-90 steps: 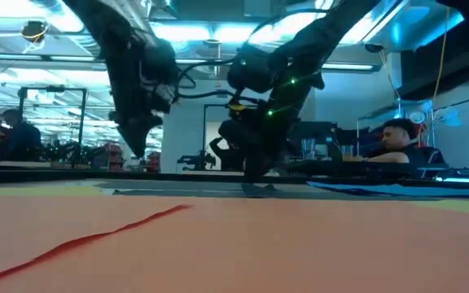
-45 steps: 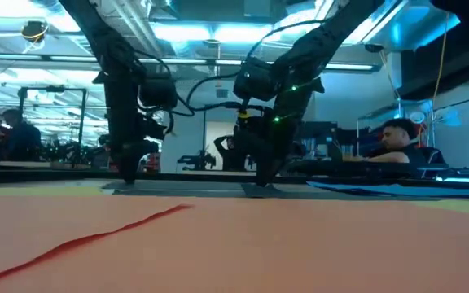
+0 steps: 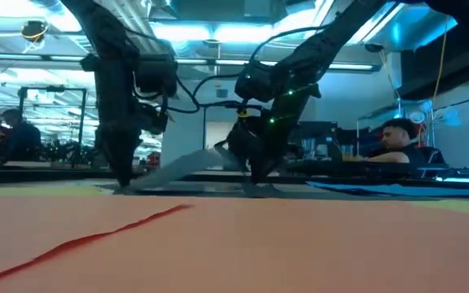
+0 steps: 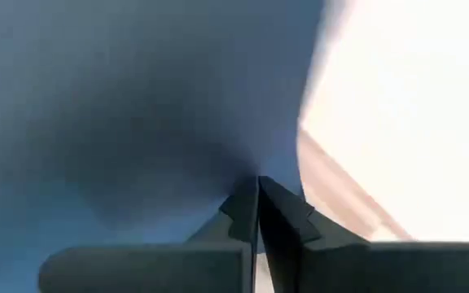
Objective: Organize paper
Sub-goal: Move the black paper to the top left of the table
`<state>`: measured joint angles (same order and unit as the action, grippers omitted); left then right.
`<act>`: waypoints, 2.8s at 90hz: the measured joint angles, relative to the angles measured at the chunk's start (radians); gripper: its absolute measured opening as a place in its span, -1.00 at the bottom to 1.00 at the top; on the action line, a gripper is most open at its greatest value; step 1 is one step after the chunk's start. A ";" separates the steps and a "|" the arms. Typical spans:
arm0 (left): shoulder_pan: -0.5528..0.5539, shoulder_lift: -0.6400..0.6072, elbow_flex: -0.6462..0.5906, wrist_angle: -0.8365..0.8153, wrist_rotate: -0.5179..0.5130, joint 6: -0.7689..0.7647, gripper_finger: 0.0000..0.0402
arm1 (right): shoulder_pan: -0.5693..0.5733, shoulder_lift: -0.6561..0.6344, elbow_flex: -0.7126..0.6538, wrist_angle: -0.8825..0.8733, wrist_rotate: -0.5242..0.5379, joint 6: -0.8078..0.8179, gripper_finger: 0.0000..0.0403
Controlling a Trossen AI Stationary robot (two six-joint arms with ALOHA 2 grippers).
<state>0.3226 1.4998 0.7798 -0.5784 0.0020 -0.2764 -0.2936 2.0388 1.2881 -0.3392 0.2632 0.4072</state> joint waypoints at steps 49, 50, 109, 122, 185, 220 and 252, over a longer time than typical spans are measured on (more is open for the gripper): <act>0.148 0.038 0.054 0.459 -0.011 0.197 -0.82 | 0.200 -0.296 0.000 -0.247 0.381 -0.011 -1.00; 0.153 0.050 0.054 0.470 -0.008 0.202 -0.82 | 0.202 -0.299 0.001 -0.247 0.381 -0.011 -1.00; 0.306 0.256 0.140 0.045 -0.186 0.138 -0.99 | 0.303 -0.300 -0.138 -0.238 0.372 0.189 -1.00; 0.296 0.212 0.133 -0.102 -0.312 0.103 -0.99 | 0.300 -0.300 -0.181 -0.238 0.373 0.240 -1.00; 0.382 0.050 0.055 -0.044 -0.374 0.101 -0.99 | 0.301 -0.300 -0.203 -0.230 0.379 0.243 -1.00; 0.475 0.087 0.058 0.312 -0.195 0.373 -0.99 | 0.301 -0.300 -0.203 -0.200 0.354 0.217 -1.00; 0.634 0.239 0.068 0.223 -0.152 0.315 -0.99 | 0.300 -0.300 -0.203 -0.157 0.327 0.209 -1.00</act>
<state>0.9563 1.7390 0.8477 -0.3558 -0.1504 0.0386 0.0067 1.7390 1.0855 -0.4960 0.5904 0.6161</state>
